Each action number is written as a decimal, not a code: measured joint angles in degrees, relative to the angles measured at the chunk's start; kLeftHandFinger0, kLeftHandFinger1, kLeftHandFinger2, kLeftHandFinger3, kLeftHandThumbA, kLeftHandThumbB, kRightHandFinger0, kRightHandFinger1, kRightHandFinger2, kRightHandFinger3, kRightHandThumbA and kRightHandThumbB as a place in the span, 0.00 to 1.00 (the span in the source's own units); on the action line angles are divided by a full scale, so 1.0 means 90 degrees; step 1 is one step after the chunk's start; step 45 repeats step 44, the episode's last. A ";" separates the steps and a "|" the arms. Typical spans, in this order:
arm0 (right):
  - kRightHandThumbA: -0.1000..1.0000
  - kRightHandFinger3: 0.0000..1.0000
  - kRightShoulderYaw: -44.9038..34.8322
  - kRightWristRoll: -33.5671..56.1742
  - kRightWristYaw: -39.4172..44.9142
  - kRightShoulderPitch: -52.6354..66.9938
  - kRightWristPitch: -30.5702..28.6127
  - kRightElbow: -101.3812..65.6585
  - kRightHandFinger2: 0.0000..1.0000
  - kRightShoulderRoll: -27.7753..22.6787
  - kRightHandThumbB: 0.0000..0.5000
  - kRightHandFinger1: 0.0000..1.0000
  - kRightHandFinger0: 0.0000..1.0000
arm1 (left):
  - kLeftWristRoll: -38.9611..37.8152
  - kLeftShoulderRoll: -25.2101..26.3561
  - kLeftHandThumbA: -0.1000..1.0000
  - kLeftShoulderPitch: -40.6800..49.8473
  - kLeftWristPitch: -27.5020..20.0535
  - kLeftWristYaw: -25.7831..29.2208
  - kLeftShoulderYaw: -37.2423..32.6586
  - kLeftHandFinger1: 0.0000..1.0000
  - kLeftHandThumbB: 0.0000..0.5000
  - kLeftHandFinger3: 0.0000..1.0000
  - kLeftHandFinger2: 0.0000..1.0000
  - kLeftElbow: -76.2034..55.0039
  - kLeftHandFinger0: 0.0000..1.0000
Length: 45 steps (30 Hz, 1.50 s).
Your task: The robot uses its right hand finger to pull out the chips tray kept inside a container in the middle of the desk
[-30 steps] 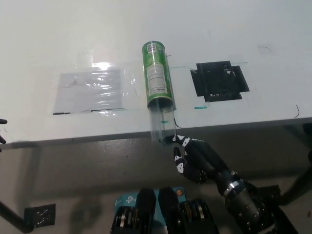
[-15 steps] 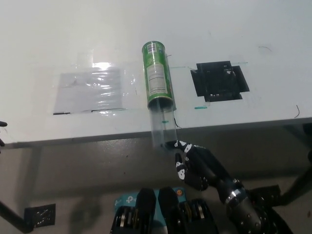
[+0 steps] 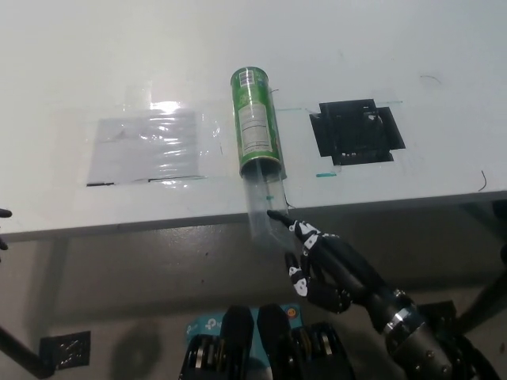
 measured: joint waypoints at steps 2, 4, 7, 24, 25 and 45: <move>0.00 1.00 -0.0062 0.0086 0.0089 0.0015 0.0052 -0.0224 1.00 -0.0012 0.55 0.14 0.07 | -0.0001 -0.0003 0.35 0.0022 -0.0001 0.0000 0.0002 0.22 0.00 0.49 0.27 0.0000 0.21; 0.00 1.00 -0.0122 0.0166 0.0163 0.0047 0.0091 -0.0379 1.00 -0.0031 0.53 0.11 0.07 | -0.0003 -0.0014 0.35 0.0055 -0.0005 0.0000 0.0003 0.22 0.00 0.48 0.26 0.0001 0.21; 0.00 1.00 -0.0204 0.0273 0.0266 0.0133 0.0187 -0.0644 1.00 -0.0084 0.51 0.08 0.05 | -0.0003 -0.0055 0.35 0.0098 -0.0005 0.0000 0.0006 0.22 0.00 0.48 0.26 0.0002 0.21; 0.00 1.00 -0.2260 0.1069 0.0095 0.1002 0.0837 -0.1433 0.86 0.0051 0.57 0.13 0.52 | 0.0002 -0.0165 0.33 0.0261 -0.0044 0.0004 0.0021 0.23 0.00 0.49 0.29 0.0004 0.21; 0.00 0.98 -0.2428 0.1142 0.0012 0.1042 0.0839 -0.1363 0.82 0.0132 0.58 0.14 0.60 | 0.0002 -0.0188 0.33 0.0271 -0.0045 0.0004 0.0022 0.23 0.00 0.48 0.28 0.0004 0.21; 0.00 0.71 -0.3707 0.1690 -0.1015 0.0961 0.0799 0.0558 0.58 0.0791 0.55 0.14 0.15 | 0.0011 -0.0288 0.30 0.0387 -0.0176 0.0016 0.0019 0.22 0.00 0.49 0.28 0.0009 0.20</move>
